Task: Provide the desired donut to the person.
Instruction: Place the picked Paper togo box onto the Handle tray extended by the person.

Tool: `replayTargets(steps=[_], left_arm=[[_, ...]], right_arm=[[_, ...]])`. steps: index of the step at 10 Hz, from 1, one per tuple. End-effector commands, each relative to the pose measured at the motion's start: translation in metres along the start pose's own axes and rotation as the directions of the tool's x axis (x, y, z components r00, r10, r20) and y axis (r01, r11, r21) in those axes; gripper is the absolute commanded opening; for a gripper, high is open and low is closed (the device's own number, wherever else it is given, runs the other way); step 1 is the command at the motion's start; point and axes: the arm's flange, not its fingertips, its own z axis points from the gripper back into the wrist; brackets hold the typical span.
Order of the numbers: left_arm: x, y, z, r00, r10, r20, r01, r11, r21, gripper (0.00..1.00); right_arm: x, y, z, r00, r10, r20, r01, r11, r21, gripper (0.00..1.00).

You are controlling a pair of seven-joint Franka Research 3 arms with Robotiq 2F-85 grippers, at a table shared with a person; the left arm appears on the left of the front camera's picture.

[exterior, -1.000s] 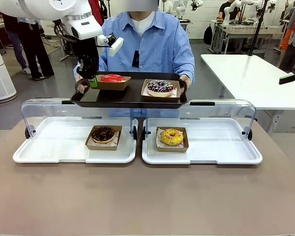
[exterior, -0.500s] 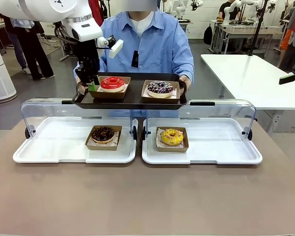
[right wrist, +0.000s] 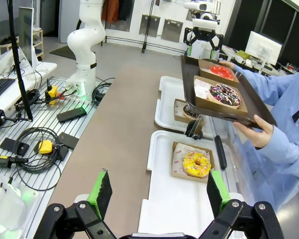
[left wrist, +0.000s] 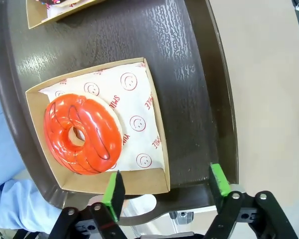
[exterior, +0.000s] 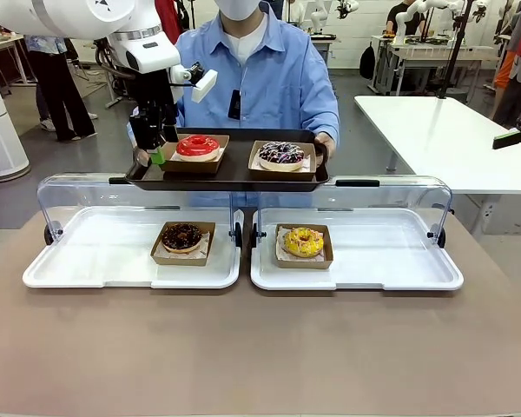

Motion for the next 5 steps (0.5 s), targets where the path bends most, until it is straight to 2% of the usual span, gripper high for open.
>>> replayTargets(steps=[1,3,5], left_arm=[[-0.004,-0.005,0.0,0.999,-0.017,0.032,0.017,1.0,-0.014,1.0],[-0.002,-0.015,0.007,0.998,-0.049,0.043,0.051,0.998,-0.024,1.0],[0.001,-0.039,0.011,0.995,-0.086,0.047,0.089,0.994,-0.063,1.0]], right_arm=[[0.001,0.001,-0.002,1.0,-0.013,-0.008,0.013,1.0,-0.007,1.0],[0.001,0.001,-0.002,1.0,-0.013,-0.008,0.013,1.0,-0.007,1.0],[0.001,0.001,-0.002,1.0,-0.013,-0.008,0.013,1.0,-0.007,1.0]])
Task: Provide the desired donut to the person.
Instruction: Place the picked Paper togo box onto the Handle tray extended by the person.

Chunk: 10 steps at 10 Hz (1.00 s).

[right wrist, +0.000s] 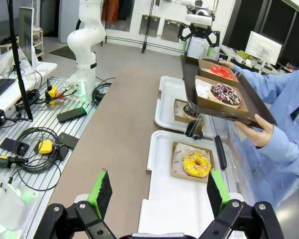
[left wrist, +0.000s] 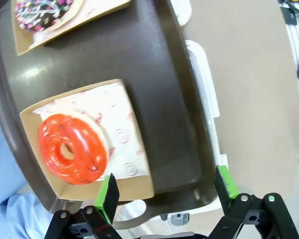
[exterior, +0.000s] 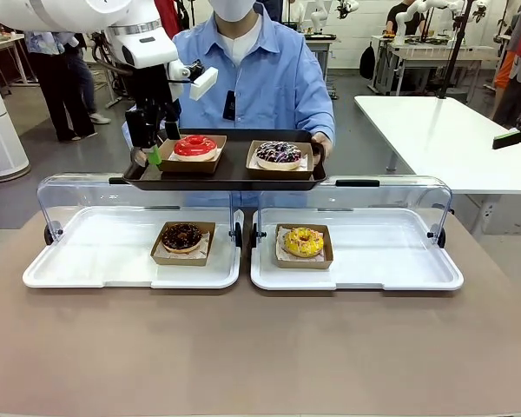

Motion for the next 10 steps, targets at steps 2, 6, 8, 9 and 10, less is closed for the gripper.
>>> replayTargets(steps=[2,6,8,9,10], left_arm=[[-0.009,-0.069,0.002,0.994,-0.112,0.015,0.113,0.993,-0.045,1.0],[-0.067,-0.161,-0.005,0.999,-0.048,-0.004,0.048,0.999,-0.019,1.0],[-0.103,-0.192,-0.001,1.0,0.005,0.018,-0.005,1.0,0.004,1.0],[-0.127,-0.205,-0.002,1.0,0.02,0.023,-0.02,1.0,-0.013,1.0],[-0.147,-0.215,-0.003,0.999,0.04,0.009,-0.04,0.999,-0.021,1.0]], right_arm=[[0.001,0.001,-0.002,1.0,-0.013,-0.008,0.013,1.0,-0.007,1.0],[0.001,0.001,-0.002,1.0,-0.013,-0.008,0.013,1.0,-0.007,1.0],[0.001,0.001,-0.002,1.0,-0.013,-0.008,0.013,1.0,-0.007,1.0],[0.001,0.001,-0.002,1.0,-0.013,-0.008,0.013,1.0,-0.007,1.0],[0.001,0.001,-0.002,1.0,-0.013,-0.008,0.013,1.0,-0.007,1.0]])
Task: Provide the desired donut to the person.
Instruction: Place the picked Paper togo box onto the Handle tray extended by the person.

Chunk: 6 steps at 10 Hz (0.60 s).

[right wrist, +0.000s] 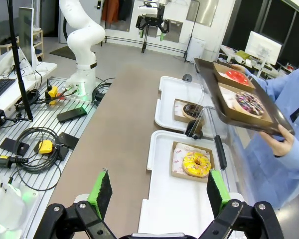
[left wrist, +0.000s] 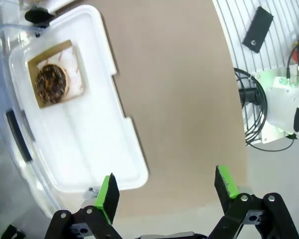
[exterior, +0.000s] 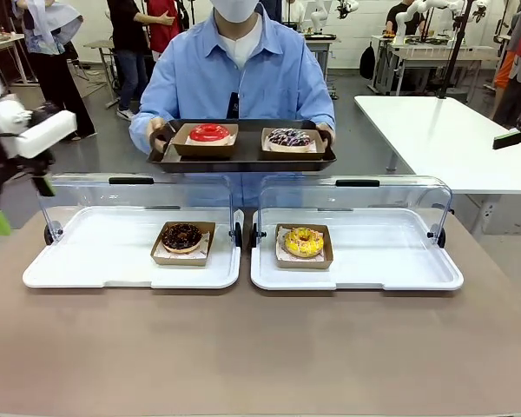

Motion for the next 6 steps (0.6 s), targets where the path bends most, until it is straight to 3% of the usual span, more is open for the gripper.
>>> replayTargets(steps=[1,3,5,6], left_arm=[[-0.034,-0.014,-0.001,0.999,0.031,-0.007,-0.031,1.0,0.005,1.0],[-0.053,-0.015,0.001,0.997,0.071,0.016,-0.071,0.997,0.016,1.0],[-0.041,0.021,-0.02,0.998,0.054,-0.037,-0.057,0.994,-0.091,1.0],[-0.055,-0.014,0.001,0.996,0.085,0.015,-0.085,0.996,0.006,1.0]], right_arm=[[0.002,0.0,-0.003,1.0,-0.012,-0.008,0.012,1.0,-0.006,1.0],[0.002,0.0,-0.003,1.0,-0.012,-0.008,0.012,1.0,-0.006,1.0],[0.002,0.0,-0.003,1.0,-0.012,-0.008,0.012,1.0,-0.006,1.0],[0.002,0.0,-0.003,1.0,-0.012,-0.008,0.012,1.0,-0.006,1.0]])
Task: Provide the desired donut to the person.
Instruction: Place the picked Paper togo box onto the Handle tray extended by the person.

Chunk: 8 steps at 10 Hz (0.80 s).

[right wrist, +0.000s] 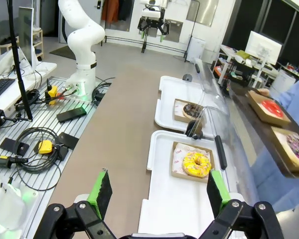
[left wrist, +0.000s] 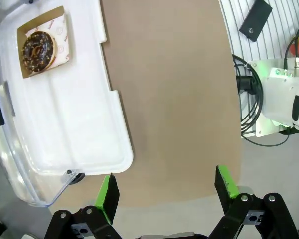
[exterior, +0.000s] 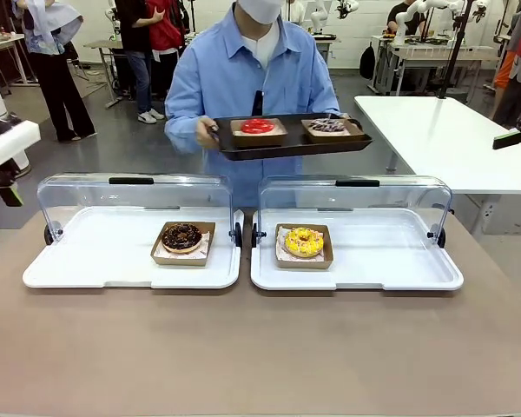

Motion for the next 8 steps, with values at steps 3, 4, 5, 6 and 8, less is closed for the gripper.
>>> replayTargets(steps=[3,4,5,6,8], left_arm=[[-0.0056,-0.0153,0.0154,1.0,0.007,0.017,-0.007,0.999,0.043,1.0],[-0.0056,-0.0153,0.0154,1.0,0.007,0.017,-0.007,0.999,0.043,1.0],[-0.0056,-0.0153,0.0154,1.0,0.007,0.017,-0.007,0.999,0.043,1.0],[-0.0056,-0.0153,0.0154,1.0,0.007,0.017,-0.007,0.999,0.043,1.0],[-0.0056,-0.0153,0.0154,1.0,0.007,0.017,-0.007,0.999,0.043,1.0]], right_arm=[[0.0015,0.0005,-0.0024,1.0,-0.013,-0.008,0.013,1.0,-0.006,1.0],[0.0015,0.0005,-0.0024,1.0,-0.013,-0.008,0.013,1.0,-0.006,1.0],[0.0015,0.0005,-0.0024,1.0,-0.013,-0.008,0.013,1.0,-0.006,1.0],[0.0015,0.0005,-0.0024,1.0,-0.013,-0.008,0.013,1.0,-0.006,1.0],[0.0015,0.0005,-0.0024,1.0,-0.013,-0.008,0.013,1.0,-0.006,1.0]])
